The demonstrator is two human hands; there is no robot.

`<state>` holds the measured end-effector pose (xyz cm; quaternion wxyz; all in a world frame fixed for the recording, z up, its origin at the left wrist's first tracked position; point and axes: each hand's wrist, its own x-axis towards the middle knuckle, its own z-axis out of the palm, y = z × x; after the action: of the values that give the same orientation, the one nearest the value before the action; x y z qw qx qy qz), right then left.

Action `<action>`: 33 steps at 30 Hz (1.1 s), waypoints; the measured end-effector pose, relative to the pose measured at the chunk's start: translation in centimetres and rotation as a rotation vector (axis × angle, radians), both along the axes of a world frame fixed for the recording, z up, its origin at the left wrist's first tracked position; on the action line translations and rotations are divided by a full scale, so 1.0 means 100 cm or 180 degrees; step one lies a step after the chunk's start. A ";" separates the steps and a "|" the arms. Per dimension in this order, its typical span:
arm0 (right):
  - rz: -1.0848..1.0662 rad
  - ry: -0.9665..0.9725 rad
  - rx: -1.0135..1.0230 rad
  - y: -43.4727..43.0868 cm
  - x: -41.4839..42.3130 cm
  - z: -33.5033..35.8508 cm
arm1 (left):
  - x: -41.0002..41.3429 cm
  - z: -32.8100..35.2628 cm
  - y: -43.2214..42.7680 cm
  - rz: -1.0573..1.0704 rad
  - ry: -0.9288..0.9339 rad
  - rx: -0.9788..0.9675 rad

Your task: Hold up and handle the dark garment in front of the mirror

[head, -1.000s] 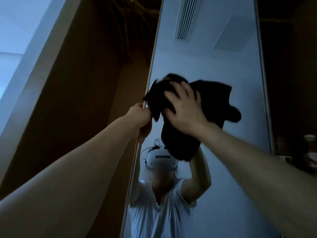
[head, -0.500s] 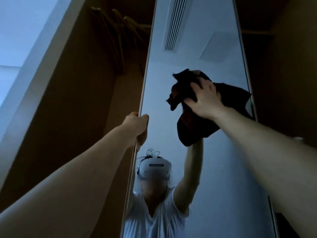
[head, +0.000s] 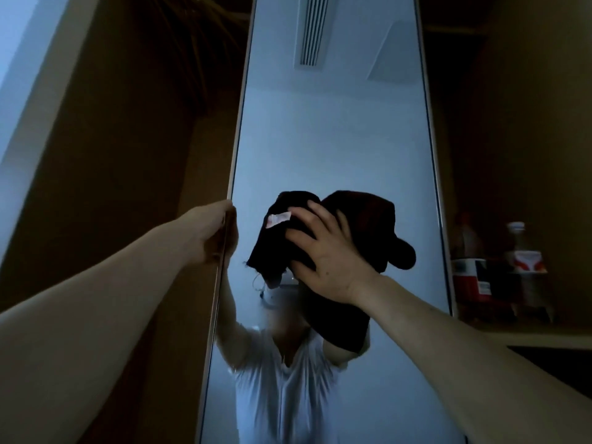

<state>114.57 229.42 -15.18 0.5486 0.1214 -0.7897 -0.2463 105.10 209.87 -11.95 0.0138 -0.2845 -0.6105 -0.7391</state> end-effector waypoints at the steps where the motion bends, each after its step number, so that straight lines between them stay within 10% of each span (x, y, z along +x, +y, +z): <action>1: 0.0001 0.0017 -0.0005 0.001 0.001 -0.001 | 0.001 0.000 -0.002 -0.0074 -0.0005 -0.0006; 12: -0.0498 -0.0087 -0.1390 -0.045 0.000 0.082 | 0.000 -0.026 -0.015 -0.0514 -0.0437 -0.0022; 19: 0.0136 -0.0588 0.0197 -0.052 -0.026 -0.099 | -0.002 -0.033 -0.006 -0.0624 -0.0389 0.0188; 24: 0.0295 -0.0733 0.0720 -0.042 -0.023 -0.080 | -0.008 -0.034 -0.003 -0.0749 -0.0594 0.0218; 33: -0.0311 -0.0336 -0.0546 -0.087 -0.040 0.026 | -0.016 -0.036 -0.002 -0.0577 -0.0319 0.0405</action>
<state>110.62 220.70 -12.53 0.5020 0.0482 -0.8406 -0.1975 103.50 209.72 -15.53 -0.0654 -0.2998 -0.5340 -0.7878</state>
